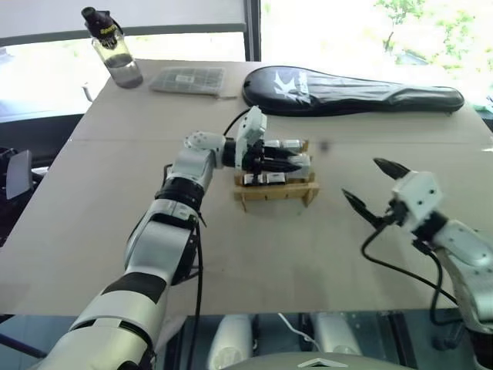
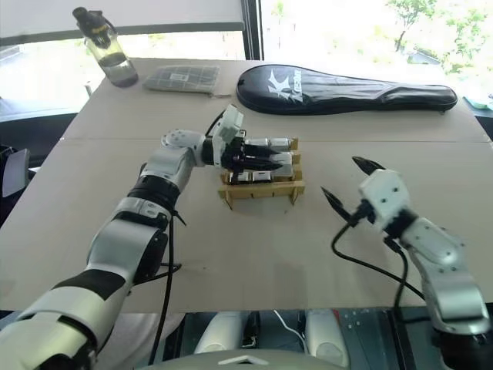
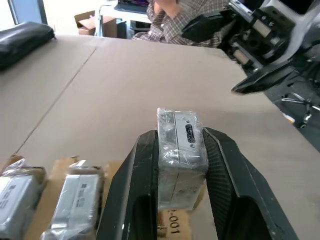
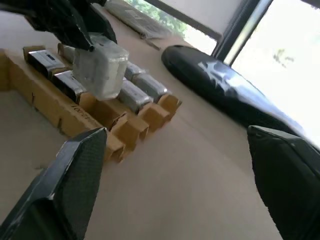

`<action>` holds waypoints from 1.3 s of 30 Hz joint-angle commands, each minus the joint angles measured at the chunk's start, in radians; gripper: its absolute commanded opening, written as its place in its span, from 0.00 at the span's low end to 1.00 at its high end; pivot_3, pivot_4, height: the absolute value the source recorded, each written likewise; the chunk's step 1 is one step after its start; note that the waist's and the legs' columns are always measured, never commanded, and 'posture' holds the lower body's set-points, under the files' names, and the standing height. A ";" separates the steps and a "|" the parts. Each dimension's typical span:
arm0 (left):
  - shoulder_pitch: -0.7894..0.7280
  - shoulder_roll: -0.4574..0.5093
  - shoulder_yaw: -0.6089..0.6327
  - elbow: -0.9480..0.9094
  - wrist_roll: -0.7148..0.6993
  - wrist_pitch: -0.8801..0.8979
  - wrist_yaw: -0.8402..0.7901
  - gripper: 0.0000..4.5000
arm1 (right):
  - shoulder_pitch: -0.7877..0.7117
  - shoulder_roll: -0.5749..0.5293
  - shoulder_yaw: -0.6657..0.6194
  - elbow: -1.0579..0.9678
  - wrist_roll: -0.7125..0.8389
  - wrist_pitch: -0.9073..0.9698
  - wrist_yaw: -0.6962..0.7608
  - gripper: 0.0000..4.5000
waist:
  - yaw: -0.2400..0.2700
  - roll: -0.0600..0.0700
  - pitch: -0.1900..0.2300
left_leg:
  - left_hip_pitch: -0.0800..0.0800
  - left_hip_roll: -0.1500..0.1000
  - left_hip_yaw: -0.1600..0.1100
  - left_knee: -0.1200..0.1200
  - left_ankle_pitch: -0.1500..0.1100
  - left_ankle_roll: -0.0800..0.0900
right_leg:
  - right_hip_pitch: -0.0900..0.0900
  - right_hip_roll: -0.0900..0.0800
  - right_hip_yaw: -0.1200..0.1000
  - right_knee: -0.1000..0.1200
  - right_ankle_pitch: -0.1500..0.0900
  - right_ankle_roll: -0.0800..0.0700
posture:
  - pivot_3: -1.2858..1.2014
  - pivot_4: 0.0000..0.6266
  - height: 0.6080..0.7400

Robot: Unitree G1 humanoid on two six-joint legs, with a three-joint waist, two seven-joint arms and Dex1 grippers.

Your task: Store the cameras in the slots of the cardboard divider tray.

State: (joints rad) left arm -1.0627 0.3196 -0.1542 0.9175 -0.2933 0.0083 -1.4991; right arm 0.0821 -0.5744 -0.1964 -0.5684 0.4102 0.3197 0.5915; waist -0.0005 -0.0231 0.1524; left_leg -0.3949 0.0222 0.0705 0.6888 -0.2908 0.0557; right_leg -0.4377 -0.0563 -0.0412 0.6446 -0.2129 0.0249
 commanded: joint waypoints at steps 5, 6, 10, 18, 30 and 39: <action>-0.047 -0.035 0.035 0.098 0.066 -0.137 0.021 0.16 | 0.178 -0.062 -0.259 -0.185 0.450 0.243 0.011 0.99 | 0.014 0.000 0.000 | 0.001 0.000 0.000 0.000 -0.002 0.004 | 0.001 0.000 0.000 0.000 0.000 0.000 | 0.52 0.24 1.00; -0.050 -0.039 0.037 0.107 0.073 -0.145 0.023 0.16 | 0.204 -0.070 -0.268 -0.194 0.465 0.251 0.021 0.99 | 0.015 0.000 0.000 | 0.001 0.000 -0.001 0.000 -0.003 0.004 | 0.001 0.000 -0.001 -0.001 0.000 0.000 | 0.52 0.24 1.00; -0.049 -0.064 0.031 0.131 0.111 -0.195 0.039 0.16 | 0.300 -0.085 -0.265 -0.202 0.405 0.206 0.083 0.99 | 0.016 0.000 0.000 | 0.001 -0.001 -0.002 0.000 -0.003 0.005 | 0.003 0.000 -0.002 -0.002 0.000 0.000 | 0.52 0.24 1.00; -0.036 -0.078 0.041 0.154 0.168 -0.241 0.083 0.16 | 0.373 -0.077 -0.295 -0.230 0.477 0.222 0.079 0.99 | 0.015 -0.001 0.000 | 0.003 0.000 -0.001 0.001 -0.004 0.006 | 0.005 0.000 -0.001 -0.002 0.000 0.001 | 0.52 0.24 1.00; -0.031 -0.107 0.038 0.203 0.202 -0.244 0.112 0.16 | 0.453 -0.063 -0.306 -0.272 0.474 0.197 0.059 0.99 | 0.015 -0.001 -0.001 | 0.011 0.000 0.000 0.002 -0.004 0.007 | 0.012 0.000 0.001 -0.002 0.000 0.001 | 0.52 0.24 1.00; -0.024 -0.091 0.034 0.248 0.248 -0.277 0.121 0.16 | 0.448 -0.063 -0.302 -0.277 0.470 0.196 0.044 0.99 | 0.015 -0.001 -0.001 | 0.011 0.001 0.000 0.001 -0.005 0.009 | 0.013 0.000 0.000 -0.003 0.000 0.001 | 0.52 0.24 1.00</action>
State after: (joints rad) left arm -1.0869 0.2235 -0.1187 1.1566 -0.0600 -0.2556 -1.3695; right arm 0.5311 -0.6398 -0.4734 -0.8088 0.8692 0.5389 0.6384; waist 0.0148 -0.0240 0.1517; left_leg -0.3833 0.0227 0.0703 0.6902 -0.2961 0.0647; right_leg -0.4245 -0.0561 -0.0405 0.6415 -0.2129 0.0260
